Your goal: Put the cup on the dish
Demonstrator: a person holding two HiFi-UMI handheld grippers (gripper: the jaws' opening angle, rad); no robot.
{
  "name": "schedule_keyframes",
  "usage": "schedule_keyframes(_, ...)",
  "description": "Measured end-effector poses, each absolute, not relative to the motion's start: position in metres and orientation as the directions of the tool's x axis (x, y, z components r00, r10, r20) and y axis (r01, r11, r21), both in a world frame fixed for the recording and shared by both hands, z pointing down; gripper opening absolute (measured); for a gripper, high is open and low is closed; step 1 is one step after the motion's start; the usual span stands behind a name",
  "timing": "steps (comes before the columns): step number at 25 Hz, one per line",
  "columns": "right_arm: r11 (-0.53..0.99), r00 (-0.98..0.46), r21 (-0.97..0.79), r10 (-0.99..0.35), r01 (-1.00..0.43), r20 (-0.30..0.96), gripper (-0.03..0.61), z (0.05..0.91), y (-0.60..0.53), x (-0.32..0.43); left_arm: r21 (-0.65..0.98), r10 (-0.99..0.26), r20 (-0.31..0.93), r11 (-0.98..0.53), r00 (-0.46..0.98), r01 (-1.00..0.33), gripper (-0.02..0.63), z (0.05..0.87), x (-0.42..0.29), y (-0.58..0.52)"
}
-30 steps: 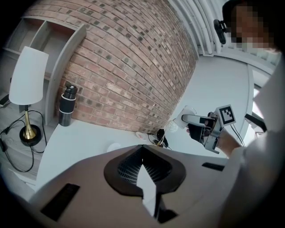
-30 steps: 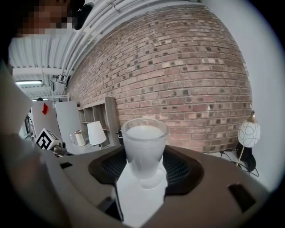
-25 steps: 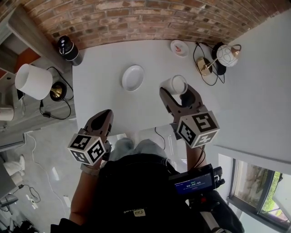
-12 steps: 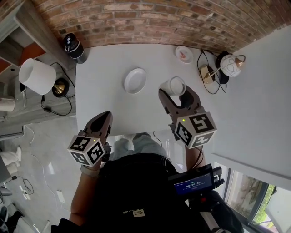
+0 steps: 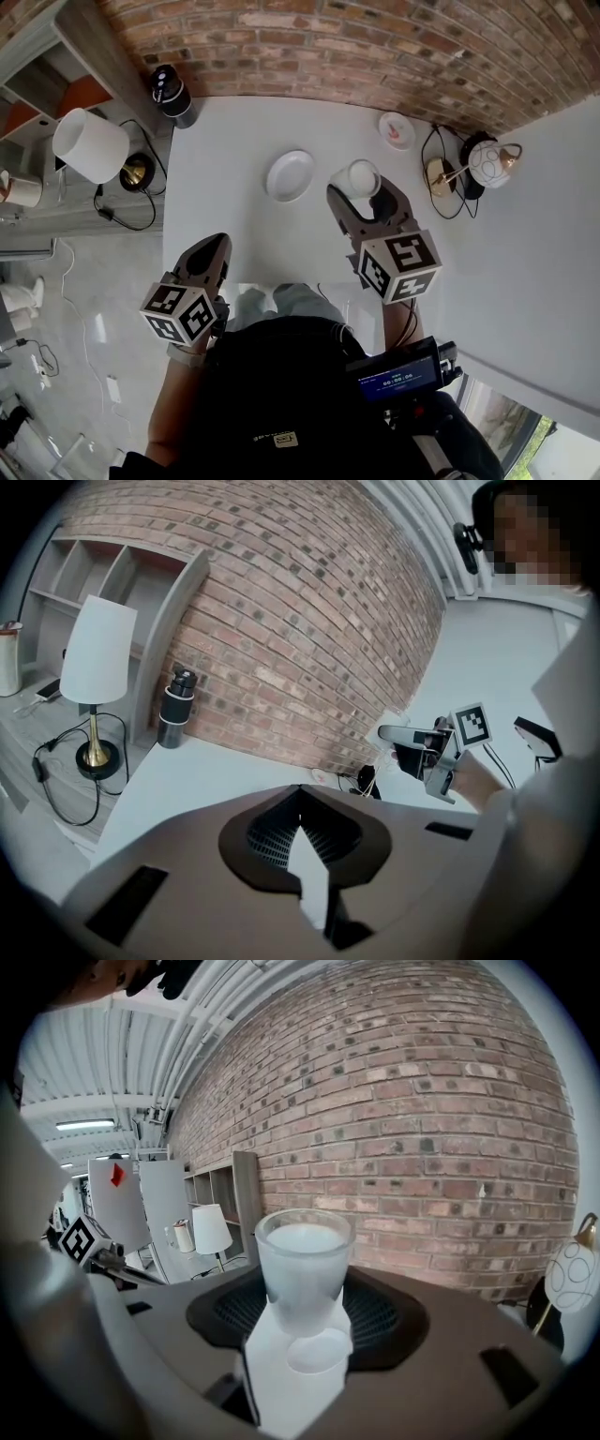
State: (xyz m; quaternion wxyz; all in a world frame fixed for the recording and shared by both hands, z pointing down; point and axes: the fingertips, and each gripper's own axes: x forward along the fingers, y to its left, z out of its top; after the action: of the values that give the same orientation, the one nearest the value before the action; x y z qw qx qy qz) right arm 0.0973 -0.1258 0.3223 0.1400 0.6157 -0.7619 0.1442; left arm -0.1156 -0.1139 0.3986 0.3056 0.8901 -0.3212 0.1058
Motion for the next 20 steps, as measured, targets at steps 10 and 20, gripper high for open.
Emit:
schedule_keyframes(10,0.271,-0.259,-0.026,-0.879,-0.962,0.4,0.258,0.334,-0.162,0.097,0.444,-0.573,0.407,-0.556,0.711,-0.702,0.005,0.398,-0.127,-0.124)
schedule_keyframes(20,0.293,-0.273,-0.018,-0.865,-0.956,0.422,0.258,0.361,-0.19,0.105,0.415,-0.628,0.446,-0.487,0.638,-0.769,0.005,0.402,-0.147,-0.126)
